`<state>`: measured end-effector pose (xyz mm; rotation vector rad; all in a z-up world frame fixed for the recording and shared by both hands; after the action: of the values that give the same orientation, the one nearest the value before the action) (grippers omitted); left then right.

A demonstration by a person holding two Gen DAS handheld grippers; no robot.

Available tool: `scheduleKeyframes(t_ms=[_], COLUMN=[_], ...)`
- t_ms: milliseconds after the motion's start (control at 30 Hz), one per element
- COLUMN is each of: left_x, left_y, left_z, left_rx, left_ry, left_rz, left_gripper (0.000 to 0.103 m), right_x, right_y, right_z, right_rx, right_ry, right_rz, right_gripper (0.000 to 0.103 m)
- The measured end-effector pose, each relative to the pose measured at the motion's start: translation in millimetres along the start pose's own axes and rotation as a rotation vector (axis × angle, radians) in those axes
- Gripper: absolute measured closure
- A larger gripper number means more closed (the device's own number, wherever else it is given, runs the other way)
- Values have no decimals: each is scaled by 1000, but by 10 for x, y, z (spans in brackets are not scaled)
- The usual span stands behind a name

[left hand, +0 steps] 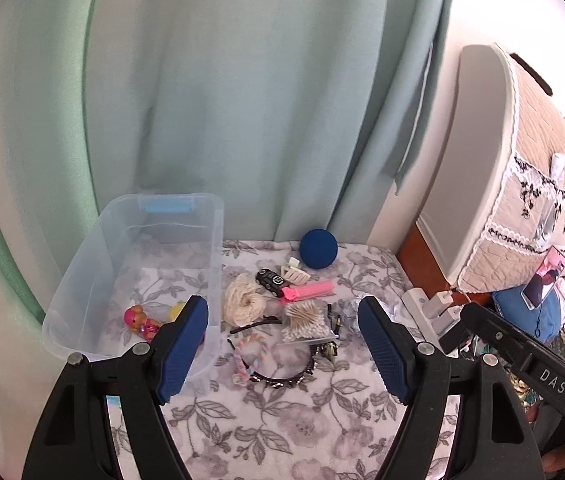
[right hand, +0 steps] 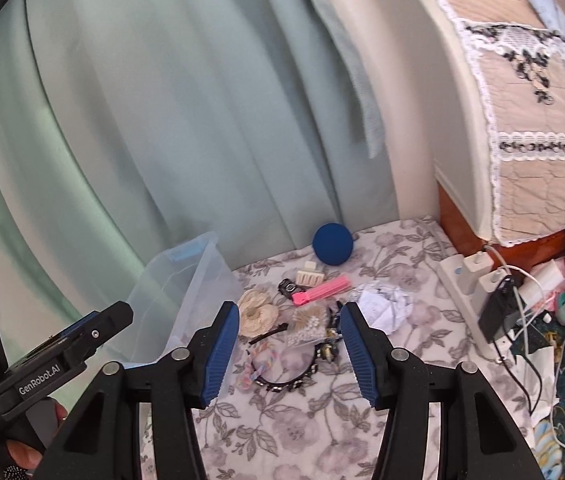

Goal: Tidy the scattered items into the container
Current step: 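Move both grippers back toward the cotton swab bag and crumpled paper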

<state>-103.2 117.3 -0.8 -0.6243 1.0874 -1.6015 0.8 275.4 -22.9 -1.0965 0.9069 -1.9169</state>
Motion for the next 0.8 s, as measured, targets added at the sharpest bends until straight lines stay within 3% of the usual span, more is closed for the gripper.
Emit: scheduleKeyframes(t_ms=[300, 733, 800], left_x=[-257, -345, -349], left_y=[191, 582, 629], left_z=[-171, -674, -759], left_rx=[46, 169, 185], left_ry=[14, 38, 42], left_rz=[-41, -41, -36], left_gripper=[25, 25, 25], right_x=[-419, -734, -758], right_y=[60, 409, 448], right_z=[-39, -507, -588], right_rx=[16, 135, 151], right_ry=[52, 84, 90], right_rz=[-63, -100, -101], right_gripper=[47, 47, 43])
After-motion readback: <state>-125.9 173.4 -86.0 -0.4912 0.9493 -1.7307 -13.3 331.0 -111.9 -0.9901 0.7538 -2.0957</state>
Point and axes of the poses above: each gripper's, at about its wrist camera, not at the fingertips, and z roughly against the way its jaws point, x to its left, y to its underside, the point moved 7 cm from there along -z, roughly the way its jaws point, and after that the axes turned 11 degrees about -x, right-handed, at the moved point
